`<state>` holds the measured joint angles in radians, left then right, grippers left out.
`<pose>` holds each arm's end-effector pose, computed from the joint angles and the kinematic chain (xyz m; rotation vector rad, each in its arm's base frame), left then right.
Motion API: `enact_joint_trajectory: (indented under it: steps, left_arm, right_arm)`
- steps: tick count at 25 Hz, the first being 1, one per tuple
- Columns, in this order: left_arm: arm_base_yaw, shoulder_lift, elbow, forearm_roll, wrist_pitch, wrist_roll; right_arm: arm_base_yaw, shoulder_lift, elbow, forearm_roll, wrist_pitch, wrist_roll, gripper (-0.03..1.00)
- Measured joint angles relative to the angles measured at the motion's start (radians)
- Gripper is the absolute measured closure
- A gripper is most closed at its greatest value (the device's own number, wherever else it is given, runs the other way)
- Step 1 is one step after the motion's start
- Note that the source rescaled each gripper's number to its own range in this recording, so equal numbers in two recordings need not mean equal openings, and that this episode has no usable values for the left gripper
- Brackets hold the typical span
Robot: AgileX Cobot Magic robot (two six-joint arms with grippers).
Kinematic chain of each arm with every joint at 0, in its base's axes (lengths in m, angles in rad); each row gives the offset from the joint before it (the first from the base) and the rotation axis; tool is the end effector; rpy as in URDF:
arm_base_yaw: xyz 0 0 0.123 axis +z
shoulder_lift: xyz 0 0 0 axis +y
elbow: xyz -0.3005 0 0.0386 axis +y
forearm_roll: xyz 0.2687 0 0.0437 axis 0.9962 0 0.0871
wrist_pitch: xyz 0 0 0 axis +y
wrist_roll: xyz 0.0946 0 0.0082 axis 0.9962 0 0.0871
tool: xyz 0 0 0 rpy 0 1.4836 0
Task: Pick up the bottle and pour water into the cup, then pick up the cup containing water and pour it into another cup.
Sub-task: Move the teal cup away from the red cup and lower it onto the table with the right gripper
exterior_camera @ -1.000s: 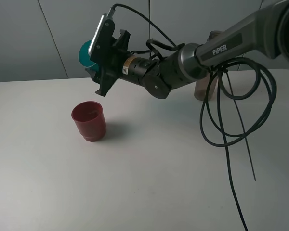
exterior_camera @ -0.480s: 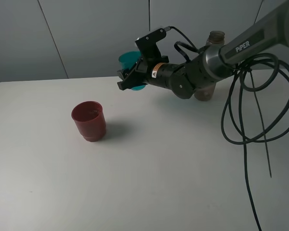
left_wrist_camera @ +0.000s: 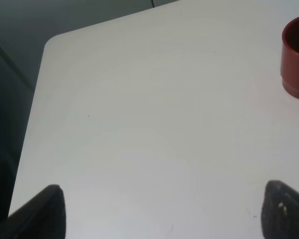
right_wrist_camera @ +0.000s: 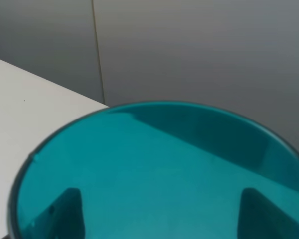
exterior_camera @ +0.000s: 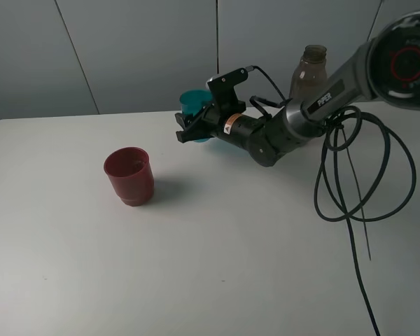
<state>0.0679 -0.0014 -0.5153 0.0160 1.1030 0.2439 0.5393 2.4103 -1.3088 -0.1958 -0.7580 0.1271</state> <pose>-0.0053 0.0010 0.2864 0.1812 2.0686 0.2105 0.4231 0.2680 0.0503 -0.6015 1.7625 0.4883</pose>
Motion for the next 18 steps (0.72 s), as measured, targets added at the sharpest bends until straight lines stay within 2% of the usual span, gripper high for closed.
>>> enact_joint_trajectory:
  steps: [6, 11, 18]
  left_arm:
    - [0.000, 0.000, 0.000, 0.000, 0.000, 0.000]
    - [0.000, 0.000, 0.000, 0.000, 0.000, 0.000]
    - [0.000, 0.000, 0.000, 0.000, 0.000, 0.000]
  right_arm:
    - [0.000, 0.056, -0.054, 0.000, 0.015, 0.008, 0.93]
    - [0.000, 0.060, -0.055, 0.000, 0.056, 0.013, 0.93]
    - [0.000, 0.062, -0.055, 0.000, 0.061, 0.015, 0.93]
